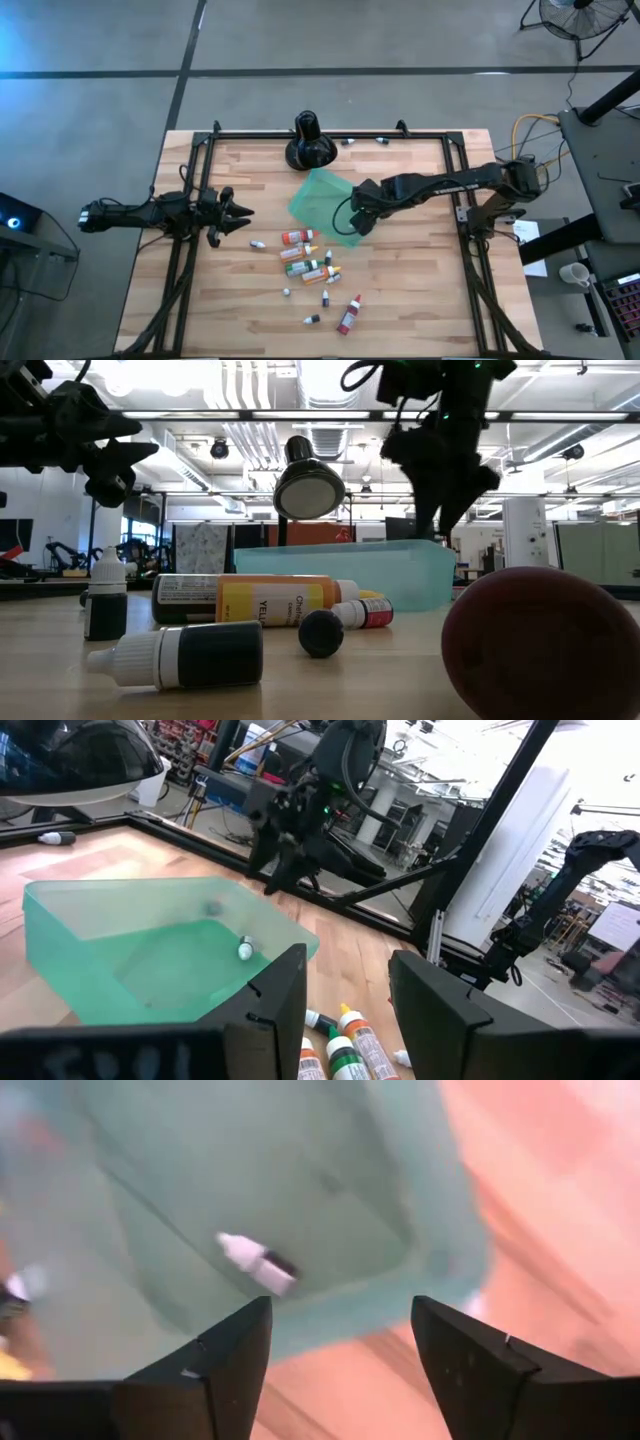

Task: Pick & Place food coloring
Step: Put the small red food coloring bottle into the green bin

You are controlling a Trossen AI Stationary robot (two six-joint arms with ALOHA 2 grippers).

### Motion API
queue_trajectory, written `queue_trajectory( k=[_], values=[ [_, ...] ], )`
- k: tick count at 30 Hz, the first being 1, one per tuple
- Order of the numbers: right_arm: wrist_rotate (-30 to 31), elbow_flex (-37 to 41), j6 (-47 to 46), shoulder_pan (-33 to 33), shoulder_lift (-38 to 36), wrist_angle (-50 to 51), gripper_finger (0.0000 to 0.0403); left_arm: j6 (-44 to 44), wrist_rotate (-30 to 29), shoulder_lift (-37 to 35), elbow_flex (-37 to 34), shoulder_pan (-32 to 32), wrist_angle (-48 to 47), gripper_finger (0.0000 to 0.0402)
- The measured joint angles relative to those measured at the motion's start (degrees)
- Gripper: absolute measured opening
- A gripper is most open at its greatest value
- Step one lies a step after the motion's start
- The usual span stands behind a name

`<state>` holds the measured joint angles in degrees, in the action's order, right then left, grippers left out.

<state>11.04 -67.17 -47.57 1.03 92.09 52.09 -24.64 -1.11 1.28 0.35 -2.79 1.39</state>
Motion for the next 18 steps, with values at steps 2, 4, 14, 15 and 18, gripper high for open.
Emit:
queue_trajectory(
  k=[2,4,14,15,18],
  values=[
    [1.09,0.02,-0.25,0.01,-1.56,3.82,0.0241,0.01,-0.01,0.00,-0.01,0.00,0.00,0.0117],
    [1.16,0.24,0.16,0.01,-3.09,7.37,0.0242,-0.01,-0.01,0.00,-0.01,0.00,0.00,0.0117],
    [1.51,8.70,14.97,-3.77,-9.67,11.79,0.0223,0.01,-0.01,0.00,-0.01,0.02,0.00,0.0117],
    [3.52,9.71,15.34,-3.82,-9.74,11.75,0.0222,0.01,-0.01,0.00,-0.01,0.05,0.02,0.0117],
    [7.33,11.67,12.37,-3.76,-9.72,12.04,0.0221,0.01,0.00,0.00,0.00,0.07,0.00,0.0117]
  ],
)
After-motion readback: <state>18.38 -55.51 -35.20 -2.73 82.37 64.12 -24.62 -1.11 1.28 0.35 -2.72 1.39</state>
